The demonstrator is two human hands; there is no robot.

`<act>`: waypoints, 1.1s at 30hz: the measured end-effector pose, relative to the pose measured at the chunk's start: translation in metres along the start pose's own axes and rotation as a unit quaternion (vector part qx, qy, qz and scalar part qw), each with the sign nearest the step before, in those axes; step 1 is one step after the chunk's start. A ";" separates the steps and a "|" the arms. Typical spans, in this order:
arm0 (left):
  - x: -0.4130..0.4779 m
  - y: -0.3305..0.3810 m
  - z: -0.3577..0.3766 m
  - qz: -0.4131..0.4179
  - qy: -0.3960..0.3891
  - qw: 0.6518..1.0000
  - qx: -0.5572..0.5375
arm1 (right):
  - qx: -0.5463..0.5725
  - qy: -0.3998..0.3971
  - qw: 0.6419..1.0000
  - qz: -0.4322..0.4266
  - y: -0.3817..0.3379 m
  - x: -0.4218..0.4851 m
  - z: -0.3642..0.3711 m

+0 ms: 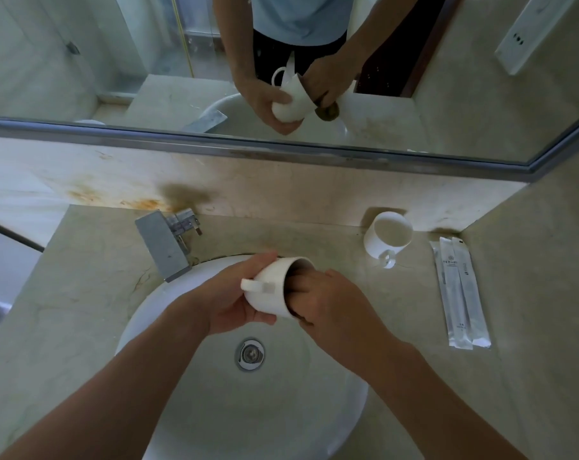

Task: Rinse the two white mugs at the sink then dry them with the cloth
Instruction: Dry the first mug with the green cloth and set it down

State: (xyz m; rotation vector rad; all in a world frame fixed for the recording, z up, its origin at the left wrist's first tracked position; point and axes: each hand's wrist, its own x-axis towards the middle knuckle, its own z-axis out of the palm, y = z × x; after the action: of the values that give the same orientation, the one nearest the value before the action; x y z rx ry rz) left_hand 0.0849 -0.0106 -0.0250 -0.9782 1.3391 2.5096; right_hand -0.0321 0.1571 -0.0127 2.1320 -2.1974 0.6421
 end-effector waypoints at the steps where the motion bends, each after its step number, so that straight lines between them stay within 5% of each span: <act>1: 0.002 -0.001 0.001 0.024 -0.001 1.000 0.000 | 0.042 -0.014 0.998 0.049 -0.005 0.000 0.001; 6: 0.002 -0.015 0.004 0.126 0.028 0.992 0.007 | 0.232 -0.011 0.943 0.238 -0.021 -0.005 0.000; 11: -0.015 -0.009 -0.004 0.009 -0.036 0.998 -0.048 | 0.144 -0.035 0.987 0.065 -0.008 -0.006 -0.012; 15: -0.017 -0.006 -0.001 -0.037 0.018 0.999 -0.023 | 0.038 -0.035 0.998 -0.045 -0.003 0.000 -0.004; 18: -0.016 -0.005 0.004 0.025 0.034 0.999 -0.020 | 0.165 0.000 0.982 0.092 -0.021 -0.002 -0.003; 24: -0.016 -0.017 0.007 0.053 0.177 0.981 -0.053 | 0.291 0.075 0.882 0.363 -0.031 -0.026 -0.030; 26: -0.015 -0.019 0.010 0.053 0.218 0.973 -0.062 | 0.316 0.099 0.867 0.372 -0.034 -0.021 -0.038; 29: -0.010 -0.022 0.021 0.069 0.238 0.967 0.057 | 0.354 0.025 0.874 0.330 -0.053 -0.008 -0.028; 31: -0.006 -0.024 0.032 0.064 0.226 0.972 -0.022 | 0.282 0.000 0.898 0.339 -0.057 -0.005 -0.013; 33: -0.009 -0.023 0.044 0.030 0.190 0.975 -0.109 | 0.205 0.060 0.907 0.362 -0.052 -0.003 -0.006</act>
State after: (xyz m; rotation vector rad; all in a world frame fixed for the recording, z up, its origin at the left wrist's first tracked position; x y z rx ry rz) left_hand 0.0798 0.0390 -0.0180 -1.5524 1.2064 2.6513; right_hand 0.0170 0.1627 0.0061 1.2456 -2.9653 1.3170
